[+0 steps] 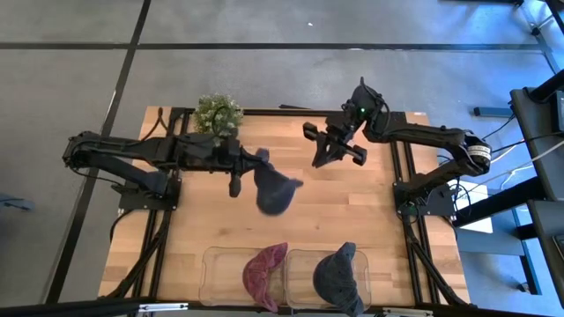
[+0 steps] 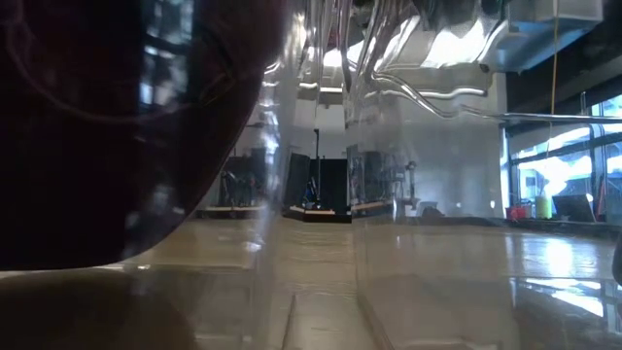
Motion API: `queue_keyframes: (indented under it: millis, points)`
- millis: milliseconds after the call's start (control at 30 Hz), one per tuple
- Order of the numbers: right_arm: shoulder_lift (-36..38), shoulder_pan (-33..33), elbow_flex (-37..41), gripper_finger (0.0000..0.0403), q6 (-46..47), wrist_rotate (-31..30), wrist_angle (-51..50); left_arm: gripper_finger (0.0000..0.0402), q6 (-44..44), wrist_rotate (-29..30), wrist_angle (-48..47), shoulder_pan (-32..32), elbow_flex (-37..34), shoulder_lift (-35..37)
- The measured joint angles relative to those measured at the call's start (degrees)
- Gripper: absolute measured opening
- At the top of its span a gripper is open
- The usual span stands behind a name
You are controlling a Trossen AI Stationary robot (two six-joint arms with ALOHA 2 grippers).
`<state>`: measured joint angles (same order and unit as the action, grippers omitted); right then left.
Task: Pick & Place hat
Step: Put the black cap into the right transparent bin
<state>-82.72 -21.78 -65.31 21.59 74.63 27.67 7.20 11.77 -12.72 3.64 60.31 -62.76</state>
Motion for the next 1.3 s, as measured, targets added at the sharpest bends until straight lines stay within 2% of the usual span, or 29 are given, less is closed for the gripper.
queue_keyframes:
  millis: [200,267,367,467,567,667,733,933,1133,1300]
  points:
    - [-0.05,1.66,-5.09,0.0042,-14.41,-6.42,-3.19,0.0006,-4.21,-2.32,6.84,-0.02,0.07,-0.11]
    - [0.00,1.97,-7.89,0.0042,-18.32,-7.70,-8.53,0.0006,-5.37,-4.45,9.66,-0.02,0.07,-0.11]
    - [-0.01,1.82,-13.37,0.0042,-27.07,-11.51,-22.27,0.0006,-6.58,-8.33,13.53,-0.02,0.07,-0.11]
    - [-0.02,2.33,-20.35,0.0042,-37.89,-20.50,-39.44,0.0006,-6.80,-9.44,14.91,0.00,0.07,-0.09]
    - [-0.02,4.71,-26.32,0.0042,-47.61,-34.34,-54.35,0.0006,-7.00,-9.81,15.18,-0.04,0.07,-0.09]
    - [-0.02,8.00,-30.82,0.0042,-53.05,-46.36,-63.92,0.0006,-6.76,-13.23,16.43,-0.63,0.09,-0.85]
    - [0.00,10.02,-32.64,0.0042,-53.83,-50.55,-67.42,0.0005,-5.64,-16.59,18.12,-1.32,0.09,-2.10]
    - [0.00,14.57,-33.89,0.0042,-50.66,-51.03,-71.29,0.0005,-5.98,-23.05,18.07,-2.67,4.88,-8.78]
    - [-0.02,17.11,-33.89,0.0042,-50.29,-51.08,-75.50,0.0004,-8.28,-28.72,11.58,-2.35,14.80,-17.13]
    - [-0.02,17.35,-33.89,0.0042,-50.18,-51.06,-78.03,0.0004,-9.49,-34.04,8.31,-1.50,20.38,-21.67]
